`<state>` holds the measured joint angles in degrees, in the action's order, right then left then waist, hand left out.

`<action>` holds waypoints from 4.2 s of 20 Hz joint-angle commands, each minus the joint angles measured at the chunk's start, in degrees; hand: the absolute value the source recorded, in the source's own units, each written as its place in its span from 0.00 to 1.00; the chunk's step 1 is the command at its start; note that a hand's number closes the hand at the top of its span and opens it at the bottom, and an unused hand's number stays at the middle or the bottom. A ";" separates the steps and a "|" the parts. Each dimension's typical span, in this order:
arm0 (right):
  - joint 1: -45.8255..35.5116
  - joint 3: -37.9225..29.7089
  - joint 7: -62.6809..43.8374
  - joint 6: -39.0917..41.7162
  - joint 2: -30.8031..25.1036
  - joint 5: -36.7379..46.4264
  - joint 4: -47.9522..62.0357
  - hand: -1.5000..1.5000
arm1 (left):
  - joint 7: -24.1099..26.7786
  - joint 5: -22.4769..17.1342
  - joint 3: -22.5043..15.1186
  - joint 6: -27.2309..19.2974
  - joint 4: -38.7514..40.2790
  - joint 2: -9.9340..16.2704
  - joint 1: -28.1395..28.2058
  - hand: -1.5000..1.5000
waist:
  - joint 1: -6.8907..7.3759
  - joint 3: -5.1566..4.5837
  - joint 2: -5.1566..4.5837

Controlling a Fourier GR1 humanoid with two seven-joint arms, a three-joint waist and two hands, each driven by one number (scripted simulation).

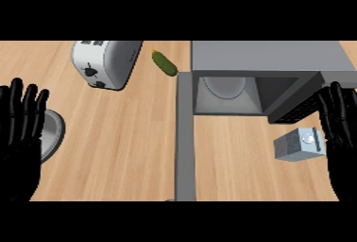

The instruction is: Pick up the milk, place it into the microwave and close the microwave

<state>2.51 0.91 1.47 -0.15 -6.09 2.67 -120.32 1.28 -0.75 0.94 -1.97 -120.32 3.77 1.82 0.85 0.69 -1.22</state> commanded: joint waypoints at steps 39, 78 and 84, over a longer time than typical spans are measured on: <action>3.04 -10.37 2.44 13.00 0.00 -14.93 14.00 0.00 | -0.01 -16.04 11.31 18.12 -4.61 -1.75 16.72 0.00 | -0.69 -0.68 1.25; -12.51 -21.43 40.83 13.08 -11.64 -0.71 73.18 0.00 | -3.08 -21.98 16.94 25.02 -9.89 -3.72 21.74 0.00 | -0.15 -0.64 1.14; -16.13 -22.58 50.63 9.14 -13.71 2.35 87.46 0.00 | -5.55 -23.03 18.26 24.79 -9.66 -2.52 19.19 0.00 | -0.13 -0.62 1.09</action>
<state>-11.71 -20.76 47.90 10.74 -18.04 3.57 -41.03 -2.13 -22.96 18.79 23.58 -128.50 1.17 21.30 0.64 -0.14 0.10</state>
